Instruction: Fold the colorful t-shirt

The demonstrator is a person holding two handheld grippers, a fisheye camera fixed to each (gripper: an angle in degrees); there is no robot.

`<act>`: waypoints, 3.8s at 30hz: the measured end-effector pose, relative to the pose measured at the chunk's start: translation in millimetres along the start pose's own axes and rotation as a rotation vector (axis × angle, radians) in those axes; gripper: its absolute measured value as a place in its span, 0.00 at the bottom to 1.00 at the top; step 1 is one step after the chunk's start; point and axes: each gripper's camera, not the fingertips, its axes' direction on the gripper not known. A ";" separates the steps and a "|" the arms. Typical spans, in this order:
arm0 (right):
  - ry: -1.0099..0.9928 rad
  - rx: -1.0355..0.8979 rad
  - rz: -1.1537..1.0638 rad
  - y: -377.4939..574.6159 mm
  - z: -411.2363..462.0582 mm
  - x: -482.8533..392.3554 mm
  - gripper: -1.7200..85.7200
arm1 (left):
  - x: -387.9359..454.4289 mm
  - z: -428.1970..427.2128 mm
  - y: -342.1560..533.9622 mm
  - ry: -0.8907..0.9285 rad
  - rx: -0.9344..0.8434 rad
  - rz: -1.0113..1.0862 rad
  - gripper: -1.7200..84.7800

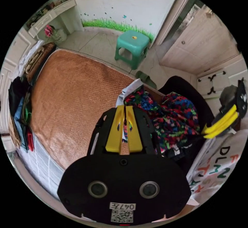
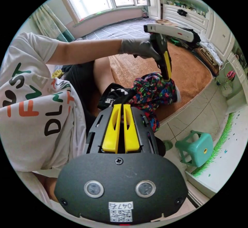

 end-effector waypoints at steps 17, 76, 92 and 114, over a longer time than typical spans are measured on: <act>0.456 0.289 0.208 -3.3 -163.0 31.8 0.01 | -220.5 -195.8 316.3 0.642 0.644 -0.287 0.01; -0.059 0.188 0.819 43.7 181.4 343.5 0.09 | -123.7 215.0 419.8 0.839 0.898 -0.308 0.01; -0.032 0.236 0.904 59.4 221.2 293.8 0.03 | -59.9 160.8 391.3 0.717 1.033 -0.021 0.01; -0.089 -0.053 -0.365 -172.0 276.8 -76.2 0.02 | -63.4 130.8 282.5 0.246 0.069 -0.365 0.16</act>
